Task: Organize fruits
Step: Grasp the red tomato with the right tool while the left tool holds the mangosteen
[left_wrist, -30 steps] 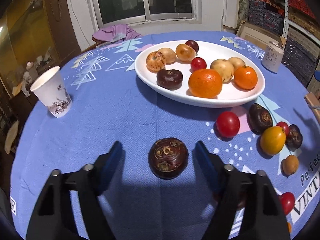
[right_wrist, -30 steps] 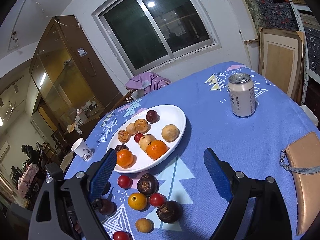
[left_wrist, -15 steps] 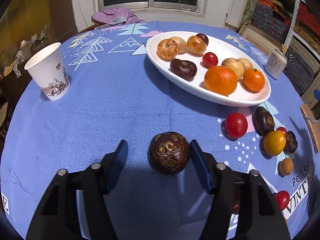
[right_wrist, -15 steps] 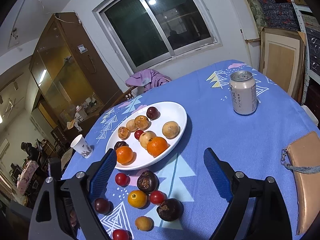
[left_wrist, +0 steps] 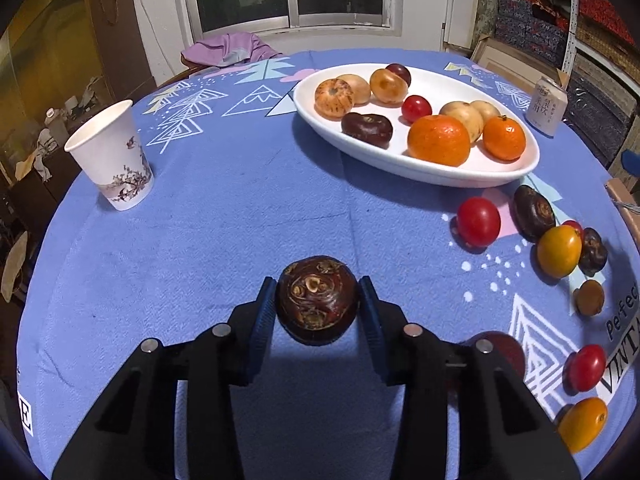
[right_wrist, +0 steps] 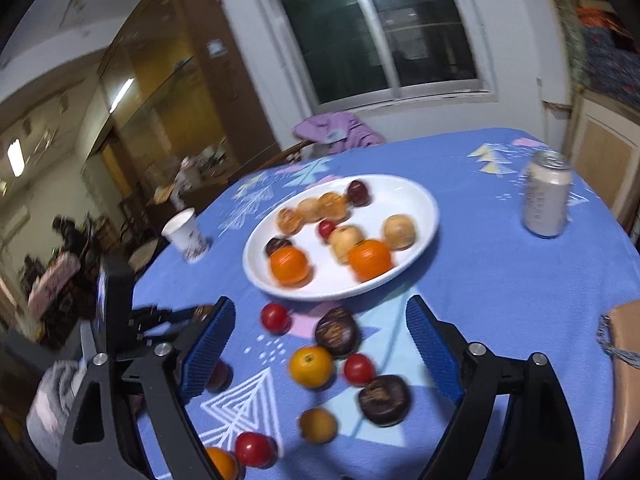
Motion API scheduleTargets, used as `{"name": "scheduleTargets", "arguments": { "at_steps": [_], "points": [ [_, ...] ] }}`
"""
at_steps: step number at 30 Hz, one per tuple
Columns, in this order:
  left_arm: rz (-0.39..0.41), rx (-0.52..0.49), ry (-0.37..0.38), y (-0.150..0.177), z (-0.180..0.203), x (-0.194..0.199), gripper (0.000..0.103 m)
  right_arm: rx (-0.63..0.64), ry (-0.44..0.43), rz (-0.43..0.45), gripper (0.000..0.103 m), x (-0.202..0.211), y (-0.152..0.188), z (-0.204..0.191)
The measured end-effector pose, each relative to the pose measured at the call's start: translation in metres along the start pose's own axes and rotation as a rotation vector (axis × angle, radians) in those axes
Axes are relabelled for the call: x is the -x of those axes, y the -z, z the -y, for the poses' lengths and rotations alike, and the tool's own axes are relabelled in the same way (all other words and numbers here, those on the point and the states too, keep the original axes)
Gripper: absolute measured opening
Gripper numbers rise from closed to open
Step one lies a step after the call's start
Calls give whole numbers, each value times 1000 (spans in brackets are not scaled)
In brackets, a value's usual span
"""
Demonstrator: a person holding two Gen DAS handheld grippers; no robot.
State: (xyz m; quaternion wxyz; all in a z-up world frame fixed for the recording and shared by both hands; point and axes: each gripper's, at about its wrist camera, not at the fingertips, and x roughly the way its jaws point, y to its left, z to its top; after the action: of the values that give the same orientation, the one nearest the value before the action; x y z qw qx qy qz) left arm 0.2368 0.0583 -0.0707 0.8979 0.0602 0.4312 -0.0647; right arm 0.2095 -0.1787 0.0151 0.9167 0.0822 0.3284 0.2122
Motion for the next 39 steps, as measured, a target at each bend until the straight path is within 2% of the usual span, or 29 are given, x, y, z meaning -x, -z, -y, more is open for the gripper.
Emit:
{"name": "scheduleTargets", "arguments": {
  "at_steps": [3, 7, 13, 15, 17, 23, 28, 33, 39],
  "points": [
    [0, -2, 2, 0, -1, -1, 41, 81, 1, -55, 80, -20, 8, -30],
    [-1, -1, 2, 0, -1, -1, 41, 203, 53, -101, 75, -46, 16, -68],
    [-2, 8, -2, 0, 0, -2, 41, 210, 136, -216, 62, -87, 15, -82],
    [-3, 10, -2, 0, -1, -2, 41, 195, 147, -249, 52, -97, 16, -78],
    [-3, 11, -3, 0, -1, -2, 41, 176, 149, -272, 47, -105, 15, -74],
    [-3, 14, 0, 0, -1, -2, 41, 156, 146, -290, 41, -118, 14, -71],
    [-3, 17, 4, 0, -1, -2, 41, 181, 143, -292, 30, -126, 12, -75],
    [-3, 31, 21, 0, -4, -3, 41, 166, 123, -270, 29, -121, 10, -71],
    [5, 47, 44, 0, -6, -1, 41, 125, 42, -225, 29, -92, 5, -66]
  ]
}}
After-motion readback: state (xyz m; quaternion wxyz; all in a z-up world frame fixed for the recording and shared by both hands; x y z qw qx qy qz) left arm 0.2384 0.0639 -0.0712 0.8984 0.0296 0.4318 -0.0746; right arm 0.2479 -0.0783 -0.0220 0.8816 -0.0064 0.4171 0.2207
